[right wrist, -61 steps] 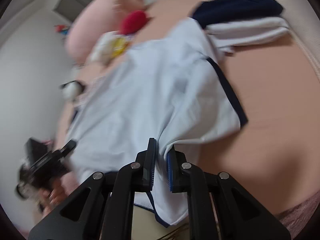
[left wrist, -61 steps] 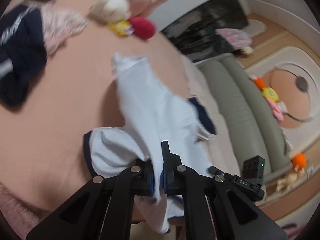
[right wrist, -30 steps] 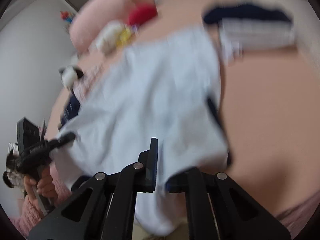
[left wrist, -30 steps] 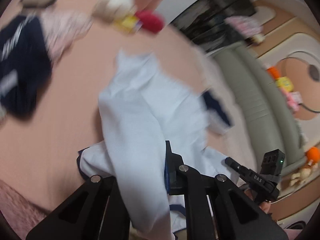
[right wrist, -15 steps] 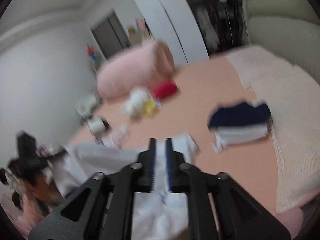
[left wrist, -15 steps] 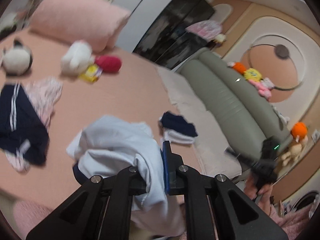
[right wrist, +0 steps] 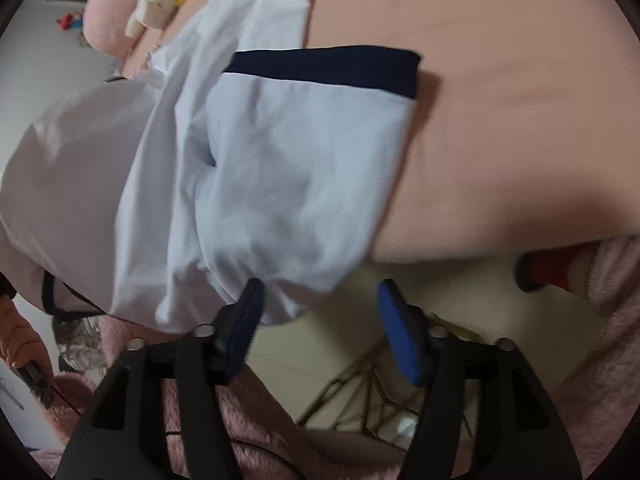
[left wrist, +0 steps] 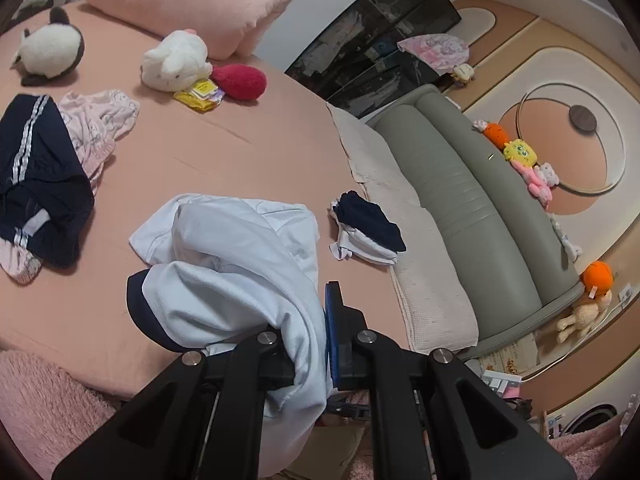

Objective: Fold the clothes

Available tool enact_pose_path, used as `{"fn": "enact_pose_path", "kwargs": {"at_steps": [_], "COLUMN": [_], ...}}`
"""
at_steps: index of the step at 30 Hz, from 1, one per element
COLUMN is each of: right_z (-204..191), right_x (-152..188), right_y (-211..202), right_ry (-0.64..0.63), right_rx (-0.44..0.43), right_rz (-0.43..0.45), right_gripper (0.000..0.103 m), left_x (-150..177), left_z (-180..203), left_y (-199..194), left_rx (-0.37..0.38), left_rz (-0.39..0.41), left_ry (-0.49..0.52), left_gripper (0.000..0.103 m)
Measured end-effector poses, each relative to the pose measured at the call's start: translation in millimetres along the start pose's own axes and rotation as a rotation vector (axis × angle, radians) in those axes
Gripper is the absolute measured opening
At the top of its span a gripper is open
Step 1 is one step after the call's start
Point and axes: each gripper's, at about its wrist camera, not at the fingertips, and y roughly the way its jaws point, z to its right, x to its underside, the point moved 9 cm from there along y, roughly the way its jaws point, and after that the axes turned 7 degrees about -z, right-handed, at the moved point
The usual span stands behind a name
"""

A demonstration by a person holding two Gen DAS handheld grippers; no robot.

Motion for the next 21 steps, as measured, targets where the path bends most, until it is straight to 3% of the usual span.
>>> {"fn": "enact_pose_path", "kwargs": {"at_steps": [3,5,8,9,13,17,21], "right_z": [-6.2,-17.1,-30.3,-33.9,-54.0,-92.4,-122.9], "right_x": [-4.7,-9.3,-9.8,-10.5,-29.2,-72.0,-92.5], "right_y": [13.5,14.4,9.7,6.3,-32.0,-92.6,-161.2], "right_ry": [0.026,0.004,-0.102,-0.127,-0.181,-0.281,-0.292], "right_rx": [-0.107,-0.146,-0.019,-0.003,0.022,0.043,-0.016], "right_rz": [0.003,0.019,0.058,0.081,0.222,0.361,0.521], "right_gripper": [0.067,0.048,0.025,0.010,0.007,0.006,0.005], "left_x": [5.9,9.8,12.8,13.2,14.6,-0.9,-10.9], "left_z": [-9.2,-15.6,-26.6,-30.4,-46.0,-47.1,-51.2], "left_y": [2.8,3.7,0.8,-1.0,-7.9,-14.5,-9.1], "left_rx": [0.004,0.003,-0.001,-0.003,-0.013,-0.030,-0.062], "left_rz": [-0.003,-0.003,0.003,0.006,0.017,0.046,0.068], "left_ry": [-0.030,-0.052,-0.079,-0.088,-0.121,-0.112,-0.102], "left_gripper": [0.009,0.009,0.009,0.009,0.009,0.009,0.012]}}
